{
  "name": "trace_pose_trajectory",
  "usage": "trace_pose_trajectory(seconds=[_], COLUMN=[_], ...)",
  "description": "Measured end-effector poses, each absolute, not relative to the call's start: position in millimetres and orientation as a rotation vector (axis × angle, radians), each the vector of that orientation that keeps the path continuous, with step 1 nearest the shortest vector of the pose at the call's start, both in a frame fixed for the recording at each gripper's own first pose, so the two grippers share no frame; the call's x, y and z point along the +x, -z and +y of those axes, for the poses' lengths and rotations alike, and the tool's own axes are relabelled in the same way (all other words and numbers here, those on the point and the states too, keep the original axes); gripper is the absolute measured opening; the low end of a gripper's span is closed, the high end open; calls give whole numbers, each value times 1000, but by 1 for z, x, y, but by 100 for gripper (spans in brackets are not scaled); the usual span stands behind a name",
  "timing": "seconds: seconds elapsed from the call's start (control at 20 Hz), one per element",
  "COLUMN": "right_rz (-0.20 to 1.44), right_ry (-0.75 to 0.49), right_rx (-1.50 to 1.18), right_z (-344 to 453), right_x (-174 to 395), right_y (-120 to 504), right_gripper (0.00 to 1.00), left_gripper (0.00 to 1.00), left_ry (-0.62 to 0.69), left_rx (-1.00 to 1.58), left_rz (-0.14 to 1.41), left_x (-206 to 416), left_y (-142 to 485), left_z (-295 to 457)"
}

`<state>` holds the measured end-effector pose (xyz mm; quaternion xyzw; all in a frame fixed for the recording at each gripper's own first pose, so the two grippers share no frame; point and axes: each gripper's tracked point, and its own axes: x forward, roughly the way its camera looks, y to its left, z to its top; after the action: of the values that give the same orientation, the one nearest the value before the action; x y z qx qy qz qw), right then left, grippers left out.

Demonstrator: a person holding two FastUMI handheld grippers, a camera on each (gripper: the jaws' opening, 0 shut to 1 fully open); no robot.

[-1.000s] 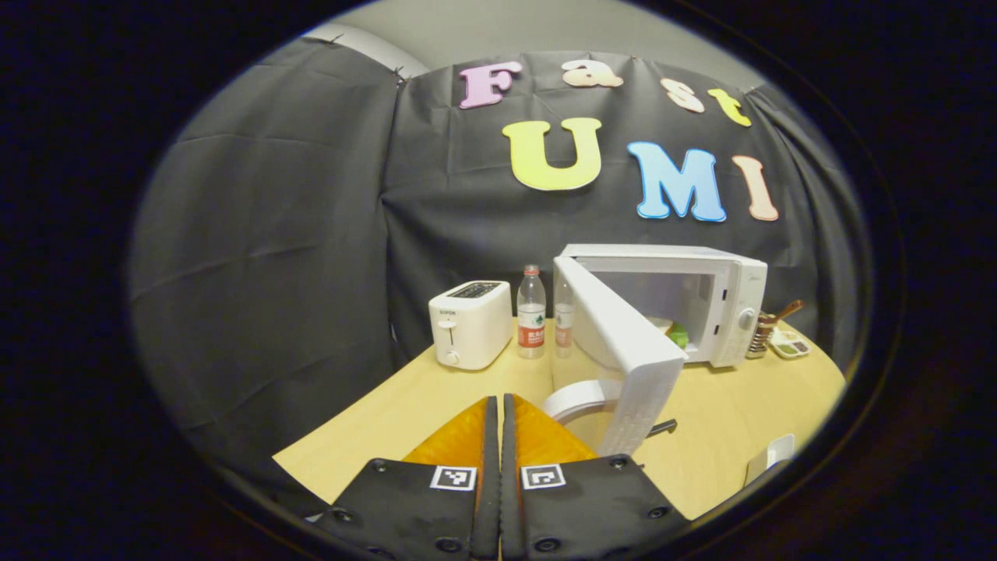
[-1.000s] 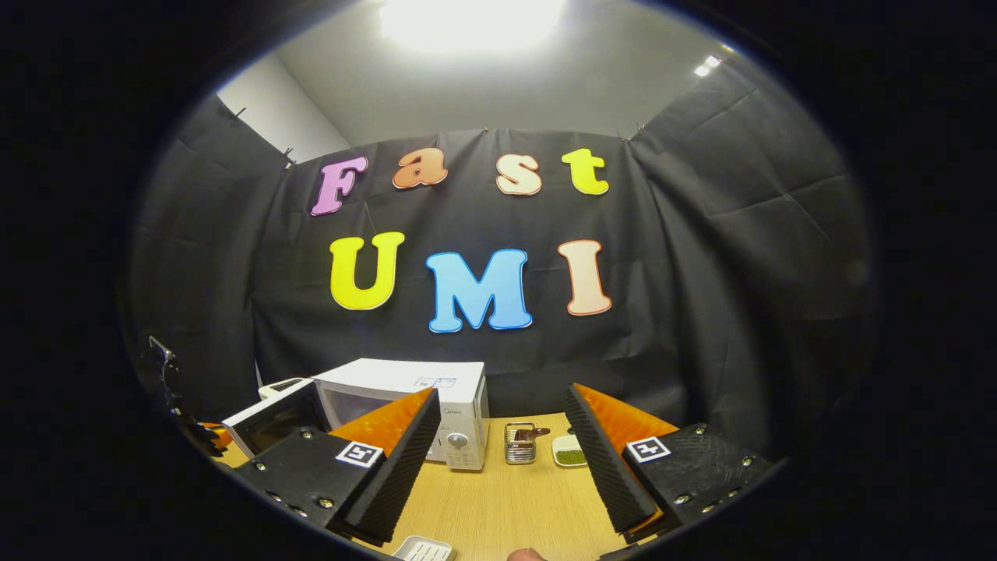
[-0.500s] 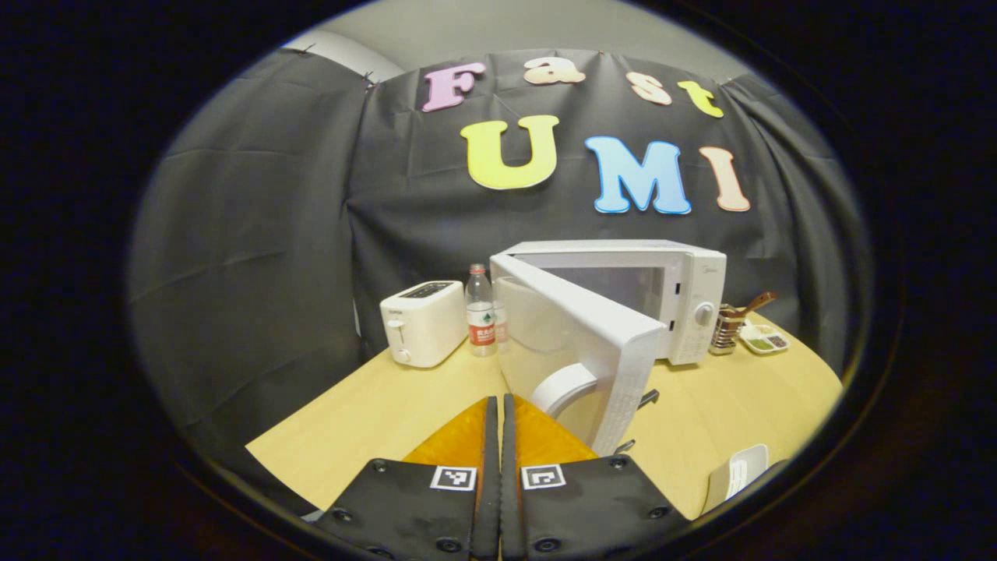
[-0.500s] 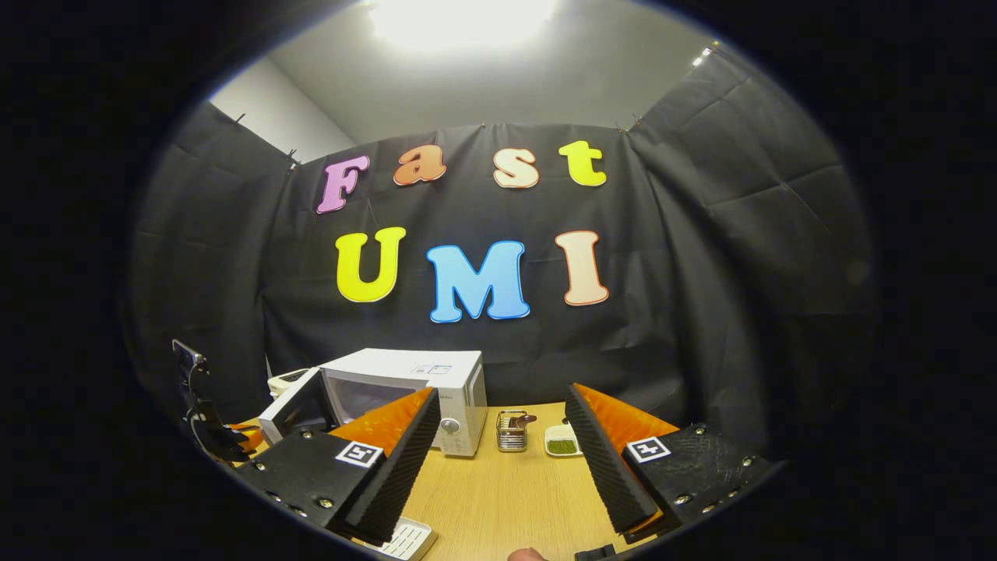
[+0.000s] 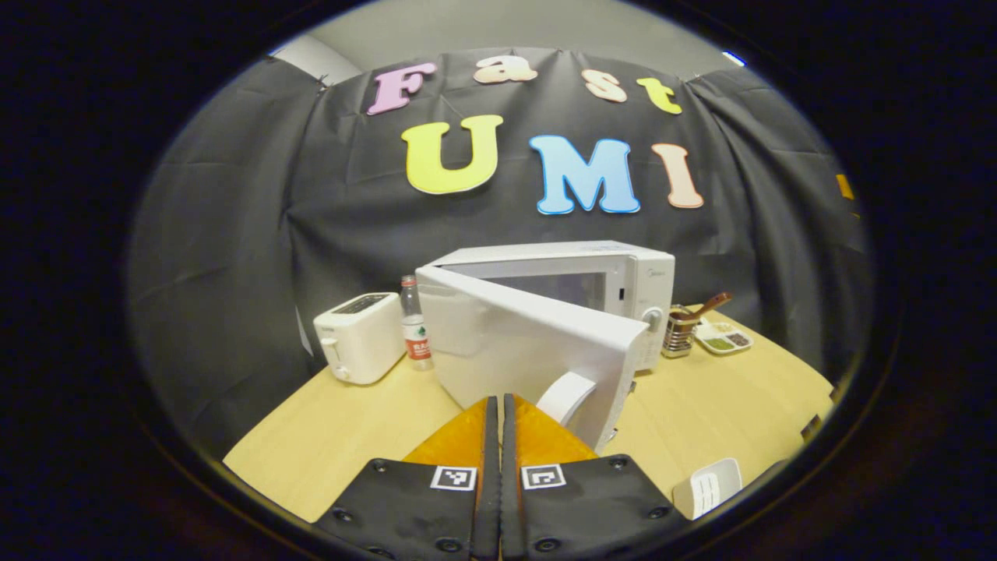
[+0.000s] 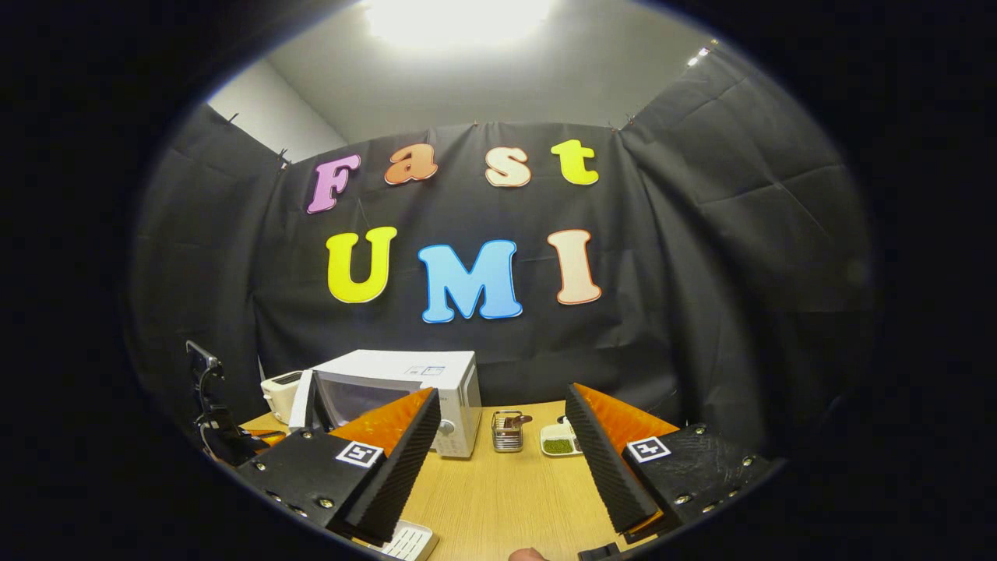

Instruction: Open the microwave oven with the left hand, put the food in, and close the microwave oven.

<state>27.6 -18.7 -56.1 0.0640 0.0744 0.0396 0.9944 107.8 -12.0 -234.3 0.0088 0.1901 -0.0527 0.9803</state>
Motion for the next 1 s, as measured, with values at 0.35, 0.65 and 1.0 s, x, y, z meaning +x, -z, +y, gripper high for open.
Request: trace_pose_trajectory(seconds=[0.35, 0.65, 1.0], right_rz=[157, 171, 174], right_ry=[-59, -23, 40], right_rx=[116, 113, 97], right_z=[1, 15, 15], right_x=[45, 55, 60], right_y=[59, 62, 64], right_gripper=[98, 98, 98], left_gripper=[7, 7, 7], left_ry=[258, 329, 393], left_rx=[17, 11, -8], left_rz=[386, 373, 333], left_x=[139, 172, 206], left_y=[237, 237, 228], left_z=[-51, -68, -87])
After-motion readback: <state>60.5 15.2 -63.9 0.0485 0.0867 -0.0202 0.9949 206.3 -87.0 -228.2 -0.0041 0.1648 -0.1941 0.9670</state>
